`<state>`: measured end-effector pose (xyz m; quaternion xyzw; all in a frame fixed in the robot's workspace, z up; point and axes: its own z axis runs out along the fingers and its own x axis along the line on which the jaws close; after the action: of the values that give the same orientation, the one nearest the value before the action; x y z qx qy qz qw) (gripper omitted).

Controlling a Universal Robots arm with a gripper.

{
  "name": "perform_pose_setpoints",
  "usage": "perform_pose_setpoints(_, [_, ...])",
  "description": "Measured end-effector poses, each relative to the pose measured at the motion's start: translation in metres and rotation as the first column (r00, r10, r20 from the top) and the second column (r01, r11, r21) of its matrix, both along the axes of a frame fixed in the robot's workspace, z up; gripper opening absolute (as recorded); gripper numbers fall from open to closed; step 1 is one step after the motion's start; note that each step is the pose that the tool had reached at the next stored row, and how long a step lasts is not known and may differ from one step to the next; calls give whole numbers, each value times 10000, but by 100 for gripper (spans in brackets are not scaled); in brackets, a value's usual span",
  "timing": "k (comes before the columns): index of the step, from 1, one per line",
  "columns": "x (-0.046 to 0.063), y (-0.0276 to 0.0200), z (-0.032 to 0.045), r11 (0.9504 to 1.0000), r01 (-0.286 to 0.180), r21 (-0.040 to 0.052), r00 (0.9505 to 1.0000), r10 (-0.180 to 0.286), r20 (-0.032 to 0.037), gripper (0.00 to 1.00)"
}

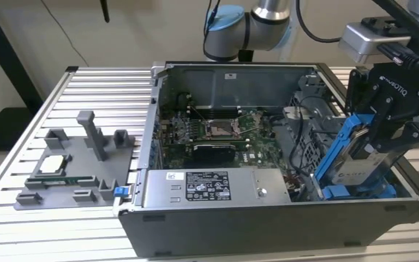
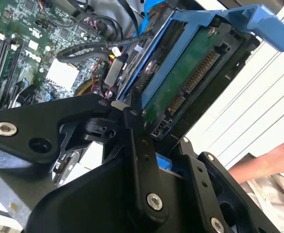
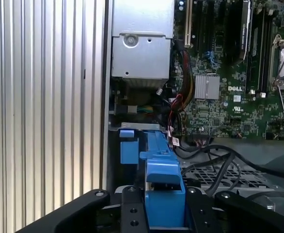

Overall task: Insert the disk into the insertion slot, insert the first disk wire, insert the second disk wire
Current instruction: 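Insert the disk into the insertion slot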

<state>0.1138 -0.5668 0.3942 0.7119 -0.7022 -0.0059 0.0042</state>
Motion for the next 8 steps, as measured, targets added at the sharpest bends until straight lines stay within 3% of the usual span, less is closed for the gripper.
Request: perform_pose_setpoints(8, [0, 9, -20, 10000, -1, 23, 10000, 1, 0, 0])
